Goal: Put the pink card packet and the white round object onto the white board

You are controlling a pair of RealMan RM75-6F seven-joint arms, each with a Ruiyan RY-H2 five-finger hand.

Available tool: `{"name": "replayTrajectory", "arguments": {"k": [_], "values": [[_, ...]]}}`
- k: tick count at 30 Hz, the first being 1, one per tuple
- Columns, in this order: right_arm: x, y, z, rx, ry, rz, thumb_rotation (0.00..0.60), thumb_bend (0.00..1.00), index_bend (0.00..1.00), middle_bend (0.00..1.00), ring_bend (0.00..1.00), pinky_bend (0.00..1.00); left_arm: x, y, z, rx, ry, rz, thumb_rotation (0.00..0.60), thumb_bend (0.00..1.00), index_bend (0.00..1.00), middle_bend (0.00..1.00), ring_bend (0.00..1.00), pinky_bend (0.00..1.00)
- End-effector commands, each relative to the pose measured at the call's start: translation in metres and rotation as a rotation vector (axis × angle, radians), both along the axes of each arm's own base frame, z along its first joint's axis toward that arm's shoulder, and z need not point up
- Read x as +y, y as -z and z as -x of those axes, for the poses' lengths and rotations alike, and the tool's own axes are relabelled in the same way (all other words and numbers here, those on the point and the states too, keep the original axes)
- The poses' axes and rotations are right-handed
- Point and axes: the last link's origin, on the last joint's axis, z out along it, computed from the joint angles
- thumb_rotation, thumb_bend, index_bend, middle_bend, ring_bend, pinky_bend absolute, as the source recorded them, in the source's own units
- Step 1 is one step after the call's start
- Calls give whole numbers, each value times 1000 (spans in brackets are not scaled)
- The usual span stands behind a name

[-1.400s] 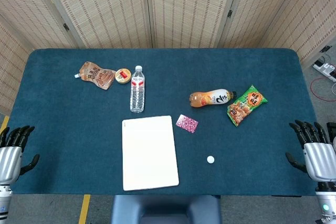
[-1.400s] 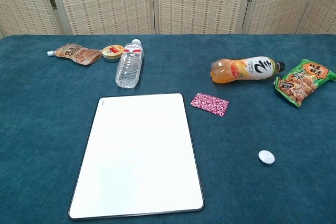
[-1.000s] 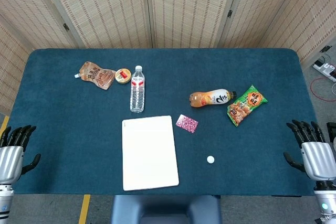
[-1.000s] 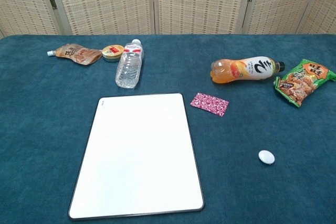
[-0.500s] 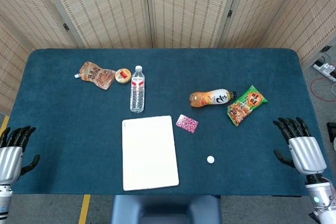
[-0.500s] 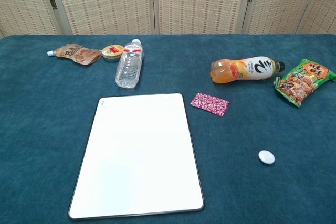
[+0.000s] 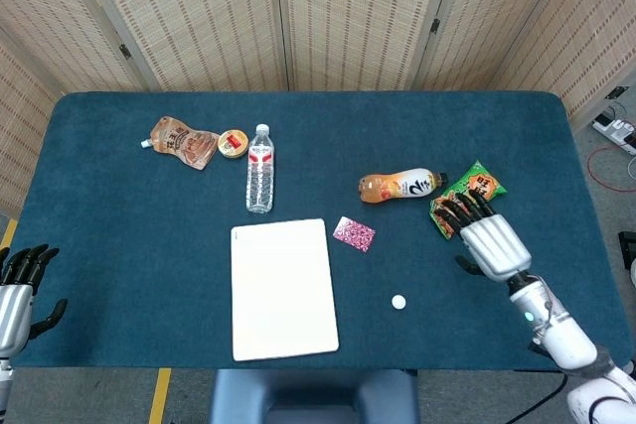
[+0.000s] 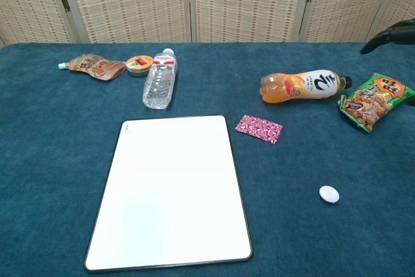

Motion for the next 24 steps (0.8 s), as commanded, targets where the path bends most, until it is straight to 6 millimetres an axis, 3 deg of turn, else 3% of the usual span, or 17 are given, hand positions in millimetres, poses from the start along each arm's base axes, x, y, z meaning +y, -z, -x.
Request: {"name": "replayTrajectory", "arguments": {"k": [1,11,24], "values": [[-32,24,-24,70,-63,-64,600,300,154,128,12,0,-2,-2,1,0,-7,-4,600,351,186,162,141,0],[-61,77,-58,214,-179,-190,600,300,154,86,0,0,-8,-4,5,-5,-23,-8,600,351,192,162,146,0],[-80,129,-79,319,-286,-220,600,300,197,85,0,0,-8,-3,6,-5,-34,-5,600,351,196,162,149,0]]}}
